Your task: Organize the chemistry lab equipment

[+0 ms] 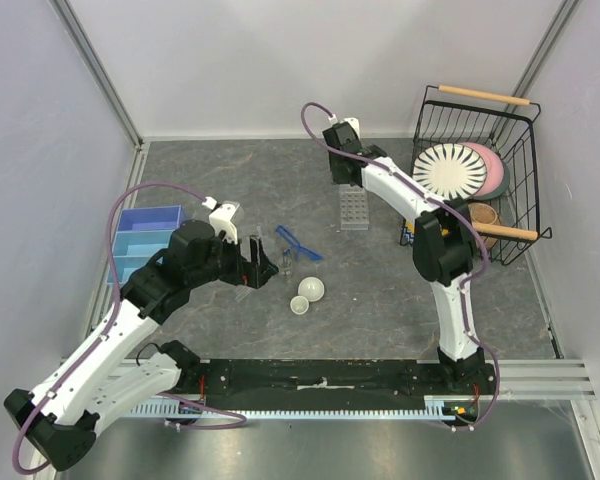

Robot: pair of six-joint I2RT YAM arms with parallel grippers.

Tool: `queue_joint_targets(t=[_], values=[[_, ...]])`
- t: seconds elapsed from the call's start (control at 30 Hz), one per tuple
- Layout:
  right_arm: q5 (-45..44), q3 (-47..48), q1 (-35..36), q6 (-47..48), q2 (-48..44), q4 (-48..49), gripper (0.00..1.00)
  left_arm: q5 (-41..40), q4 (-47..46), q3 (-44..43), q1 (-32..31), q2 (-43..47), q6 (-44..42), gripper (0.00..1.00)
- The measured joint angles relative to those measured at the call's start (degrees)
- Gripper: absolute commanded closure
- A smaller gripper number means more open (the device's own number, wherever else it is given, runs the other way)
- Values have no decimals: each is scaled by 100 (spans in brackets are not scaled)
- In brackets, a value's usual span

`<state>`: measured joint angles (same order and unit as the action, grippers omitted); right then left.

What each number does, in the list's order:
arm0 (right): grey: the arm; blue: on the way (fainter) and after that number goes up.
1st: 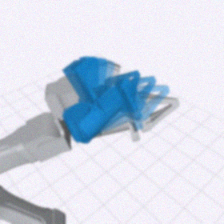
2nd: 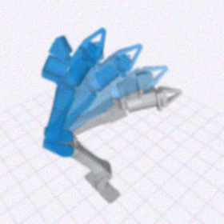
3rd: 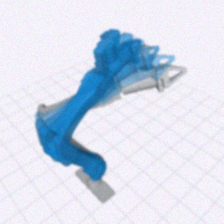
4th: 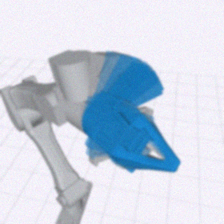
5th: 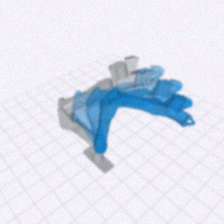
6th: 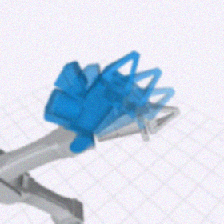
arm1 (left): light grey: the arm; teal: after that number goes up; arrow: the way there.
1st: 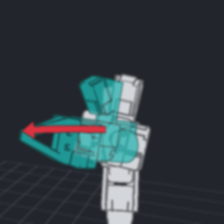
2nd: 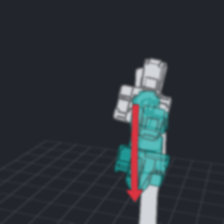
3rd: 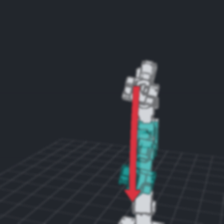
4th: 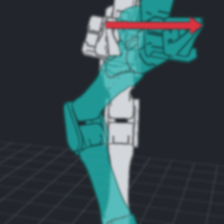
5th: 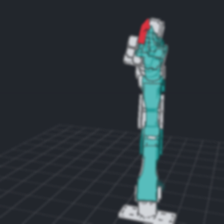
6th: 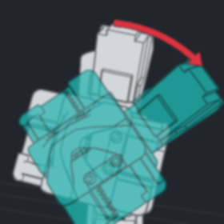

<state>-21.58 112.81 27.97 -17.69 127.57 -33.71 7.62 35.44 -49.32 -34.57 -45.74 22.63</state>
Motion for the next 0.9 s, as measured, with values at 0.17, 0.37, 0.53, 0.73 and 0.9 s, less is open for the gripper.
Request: queue_joint_targets(t=[0.17,0.37,0.53,0.73,0.9], values=[[-361,-811,570,173,-1274,63,51,-142,9,0,0,-299,13,3],[-535,-1722,1279,293,-3198,313,50,-721,326,-11,9,-1104,293,6],[-588,-2164,1434,297,-3989,457,50,-863,516,11,11,-1486,695,12],[-487,-2931,1576,291,-4275,514,50,-866,551,278,11,-1519,1235,21],[-313,-3383,1646,271,-4463,553,50,-1036,612,472,11,-1773,1650,22]])
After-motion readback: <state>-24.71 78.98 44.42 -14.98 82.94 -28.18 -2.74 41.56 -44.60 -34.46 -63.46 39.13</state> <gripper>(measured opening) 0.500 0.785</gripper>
